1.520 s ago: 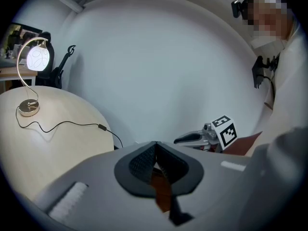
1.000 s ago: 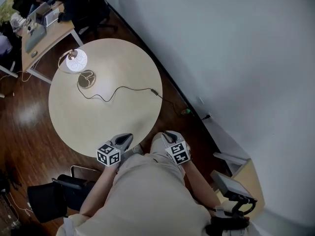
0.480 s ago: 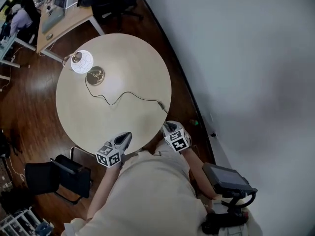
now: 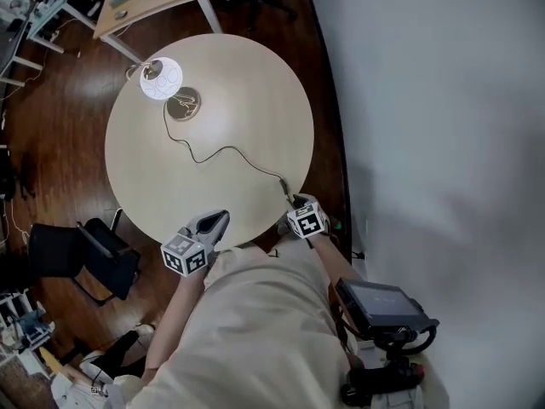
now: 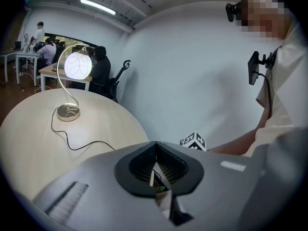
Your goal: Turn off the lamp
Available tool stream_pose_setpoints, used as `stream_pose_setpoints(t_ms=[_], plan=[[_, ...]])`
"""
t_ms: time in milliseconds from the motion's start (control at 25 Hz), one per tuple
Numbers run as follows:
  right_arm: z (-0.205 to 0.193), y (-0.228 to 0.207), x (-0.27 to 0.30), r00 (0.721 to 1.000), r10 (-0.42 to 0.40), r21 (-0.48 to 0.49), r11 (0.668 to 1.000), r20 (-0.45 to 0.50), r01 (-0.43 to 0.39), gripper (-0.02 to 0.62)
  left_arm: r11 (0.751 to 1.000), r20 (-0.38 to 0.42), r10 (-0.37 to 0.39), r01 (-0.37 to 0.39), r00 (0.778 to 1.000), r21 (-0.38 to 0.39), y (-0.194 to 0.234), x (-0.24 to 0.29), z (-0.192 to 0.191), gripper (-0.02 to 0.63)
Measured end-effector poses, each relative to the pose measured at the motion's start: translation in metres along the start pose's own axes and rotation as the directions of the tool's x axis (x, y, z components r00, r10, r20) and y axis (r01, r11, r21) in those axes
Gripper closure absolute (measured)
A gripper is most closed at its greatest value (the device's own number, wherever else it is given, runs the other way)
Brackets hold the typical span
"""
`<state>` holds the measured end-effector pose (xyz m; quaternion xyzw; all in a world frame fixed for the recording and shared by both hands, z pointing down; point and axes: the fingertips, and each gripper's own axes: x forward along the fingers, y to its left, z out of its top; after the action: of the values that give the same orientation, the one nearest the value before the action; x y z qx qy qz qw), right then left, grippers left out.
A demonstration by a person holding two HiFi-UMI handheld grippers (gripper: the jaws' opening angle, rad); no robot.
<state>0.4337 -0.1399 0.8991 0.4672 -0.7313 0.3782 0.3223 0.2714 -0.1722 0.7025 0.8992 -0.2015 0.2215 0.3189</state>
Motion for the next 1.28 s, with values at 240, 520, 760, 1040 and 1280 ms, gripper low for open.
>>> stream_pose_setpoints(t_ms=[240, 520, 760, 1040, 1280], plan=[[-0.017, -0.017, 0.042, 0.998, 0.017, -0.024, 1.0, -0.064, -0.019, 0.478, 0.994, 0.025, 0.099, -0.097, 0.995, -0.056, -0.003, -0.008, -0.008, 0.626], [-0.022, -0.032, 0.071, 0.998, 0.004, 0.049, 0.999, -0.07, -0.001, 0.479, 0.983, 0.03, 0.163, -0.16, 0.986, -0.085, 0.004, -0.015, -0.013, 0.626], [-0.019, -0.028, 0.086, 0.997, 0.05, 0.047, 0.998, -0.064, -0.047, 0.479, 0.974, 0.021, 0.2, -0.196, 0.98, -0.112, 0.005, -0.018, -0.019, 0.626], [-0.012, -0.032, 0.1, 0.997, 0.045, 0.038, 0.998, -0.068, -0.042, 0.479, 0.973, 0.018, 0.202, -0.198, 0.979, -0.122, 0.001, -0.014, -0.021, 0.626], [-0.011, -0.031, 0.103, 0.996, 0.045, 0.014, 0.999, -0.072, -0.044, 0.486, 0.969, 0.021, 0.214, -0.21, 0.977, -0.129, 0.001, -0.017, -0.023, 0.626]])
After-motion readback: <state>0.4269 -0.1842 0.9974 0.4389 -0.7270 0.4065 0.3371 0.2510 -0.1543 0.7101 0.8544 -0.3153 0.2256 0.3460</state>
